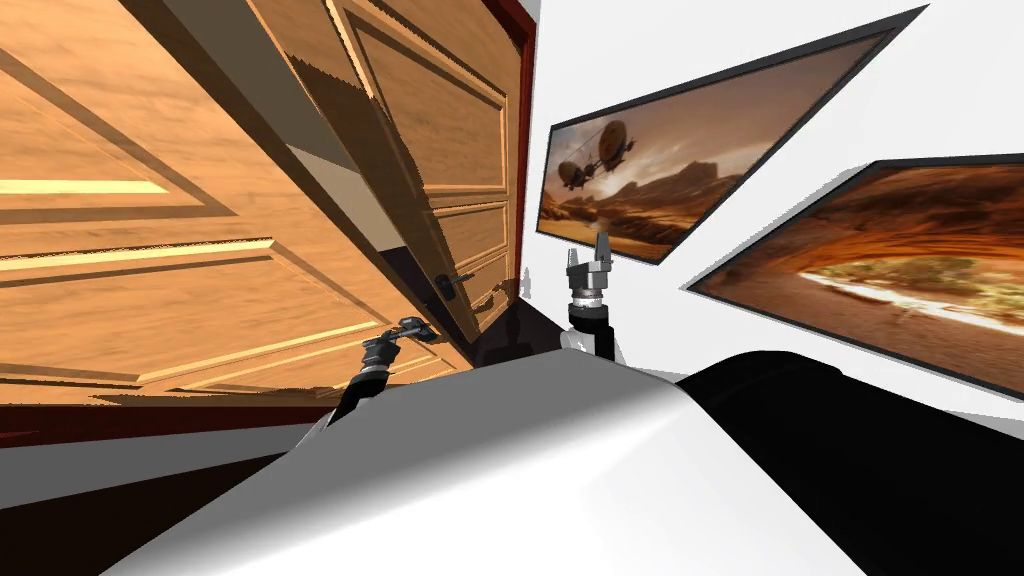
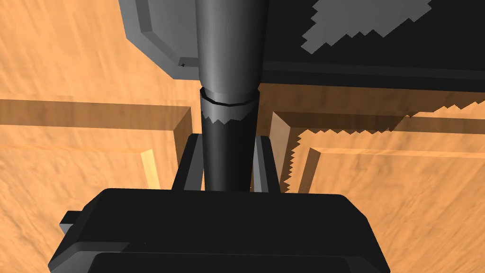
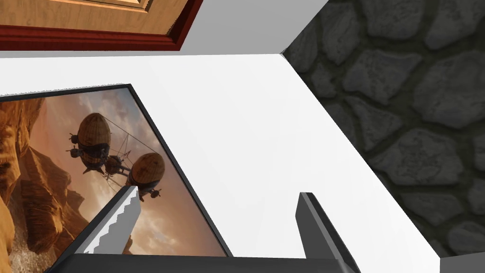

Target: Pull the door open

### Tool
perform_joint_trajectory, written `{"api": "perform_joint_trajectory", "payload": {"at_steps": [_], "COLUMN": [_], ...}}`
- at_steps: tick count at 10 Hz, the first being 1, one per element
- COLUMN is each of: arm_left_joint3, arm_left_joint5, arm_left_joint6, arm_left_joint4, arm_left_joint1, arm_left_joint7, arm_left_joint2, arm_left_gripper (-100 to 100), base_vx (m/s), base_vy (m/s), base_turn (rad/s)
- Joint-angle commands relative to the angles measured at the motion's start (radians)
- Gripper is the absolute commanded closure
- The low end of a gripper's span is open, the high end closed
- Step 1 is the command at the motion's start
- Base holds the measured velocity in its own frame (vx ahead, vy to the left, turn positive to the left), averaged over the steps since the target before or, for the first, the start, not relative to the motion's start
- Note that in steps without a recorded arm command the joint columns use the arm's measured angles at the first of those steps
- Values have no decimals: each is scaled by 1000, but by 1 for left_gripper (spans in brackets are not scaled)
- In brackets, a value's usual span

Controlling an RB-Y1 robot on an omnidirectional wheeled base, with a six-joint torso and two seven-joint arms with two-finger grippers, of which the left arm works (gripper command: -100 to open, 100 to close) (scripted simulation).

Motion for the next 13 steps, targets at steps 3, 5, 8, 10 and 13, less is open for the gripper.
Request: {"api": "perform_joint_trajectory", "payload": {"at_steps": [3, 5, 8, 10, 13], "arm_left_joint3": [-19, -37, -61, -56, -75], "arm_left_joint5": [1, 3, 5, 8, 6], "arm_left_joint6": [-37, -74, -121, -123, -167], "arm_left_joint4": [-4, -11, -20, -6, 2], "arm_left_joint1": [30, 59, 96, 94, 118], "arm_left_joint7": [21, 41, 68, 73, 93], "arm_left_joint2": [25, 50, 82, 92, 116], "arm_left_gripper": [100, 100, 100, 100, 100], "base_vx": [-148, -255, -245, -158, -185], "base_vy": [35, 69, 55, 48, 47], "base_turn": [-100, -191, -146, -71, -134]}}
